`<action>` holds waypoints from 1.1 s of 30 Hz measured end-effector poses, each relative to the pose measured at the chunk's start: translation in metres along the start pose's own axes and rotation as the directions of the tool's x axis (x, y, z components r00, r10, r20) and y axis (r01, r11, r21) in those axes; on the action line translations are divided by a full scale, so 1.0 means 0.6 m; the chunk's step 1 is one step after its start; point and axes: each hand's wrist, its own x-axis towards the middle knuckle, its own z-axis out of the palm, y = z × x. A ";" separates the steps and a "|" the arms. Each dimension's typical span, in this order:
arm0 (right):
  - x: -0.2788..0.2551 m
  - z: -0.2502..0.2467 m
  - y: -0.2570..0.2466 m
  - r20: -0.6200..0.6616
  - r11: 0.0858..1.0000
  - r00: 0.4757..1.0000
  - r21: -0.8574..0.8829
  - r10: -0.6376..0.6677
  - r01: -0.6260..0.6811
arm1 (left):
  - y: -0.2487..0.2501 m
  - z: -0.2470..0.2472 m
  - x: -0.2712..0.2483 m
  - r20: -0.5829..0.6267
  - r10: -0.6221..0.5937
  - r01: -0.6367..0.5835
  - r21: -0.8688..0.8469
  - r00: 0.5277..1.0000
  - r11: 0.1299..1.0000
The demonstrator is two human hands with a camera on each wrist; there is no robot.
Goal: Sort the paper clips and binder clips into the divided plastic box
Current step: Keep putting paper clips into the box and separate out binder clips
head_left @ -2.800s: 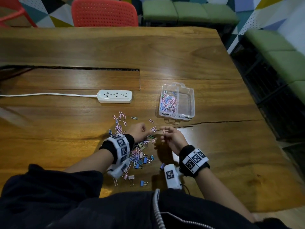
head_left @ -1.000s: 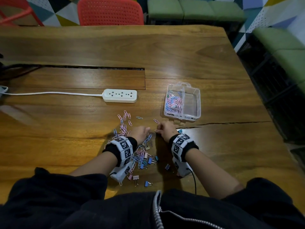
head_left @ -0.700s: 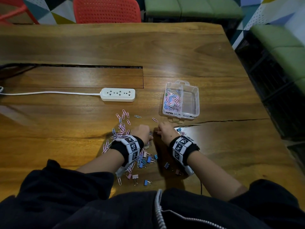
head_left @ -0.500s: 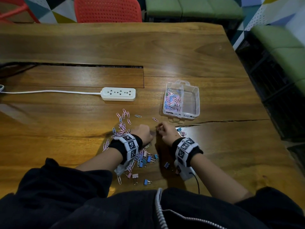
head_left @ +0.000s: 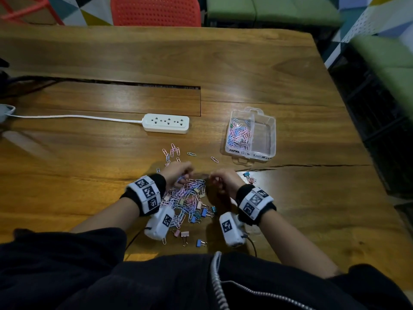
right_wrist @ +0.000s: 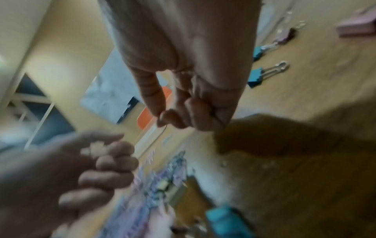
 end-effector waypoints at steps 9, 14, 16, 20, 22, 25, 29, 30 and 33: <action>0.012 0.029 0.011 0.112 0.463 0.965 -0.860 -0.235 0.213 | -0.014 0.005 -0.007 -0.089 0.156 -0.033 0.765 0.984 0.644; 0.014 0.027 0.013 0.151 0.397 0.963 -0.888 -0.223 0.231 | -0.013 0.013 -0.003 -0.068 0.221 -0.062 0.845 0.973 0.531; 0.012 0.026 0.016 0.168 0.417 0.961 -0.875 -0.218 0.247 | -0.012 0.016 -0.004 -0.038 0.236 -0.075 0.889 0.971 0.451; 0.010 0.032 0.015 0.167 0.398 0.958 -0.883 -0.233 0.250 | -0.015 0.023 -0.005 0.046 0.215 -0.112 0.946 0.976 0.304; 0.010 0.034 0.011 0.169 0.382 0.958 -0.890 -0.233 0.250 | -0.018 0.022 -0.003 0.062 0.192 -0.119 0.945 0.979 0.304; 0.006 0.032 0.006 0.160 0.384 0.964 -0.893 -0.212 0.233 | -0.022 0.014 0.001 0.032 0.121 -0.095 0.821 0.992 0.563; 0.003 0.024 0.006 0.126 0.405 0.978 -0.896 -0.169 0.185 | -0.016 -0.001 -0.005 0.033 0.106 -0.108 0.501 0.994 0.858; 0.003 0.021 0.007 0.117 0.397 0.980 -0.902 -0.161 0.173 | -0.013 -0.003 -0.007 0.036 0.107 -0.113 0.389 0.994 0.914; -0.001 0.015 0.009 0.107 0.362 0.983 -0.919 -0.151 0.155 | -0.017 -0.009 -0.010 0.093 0.107 -0.102 -0.049 0.990 0.994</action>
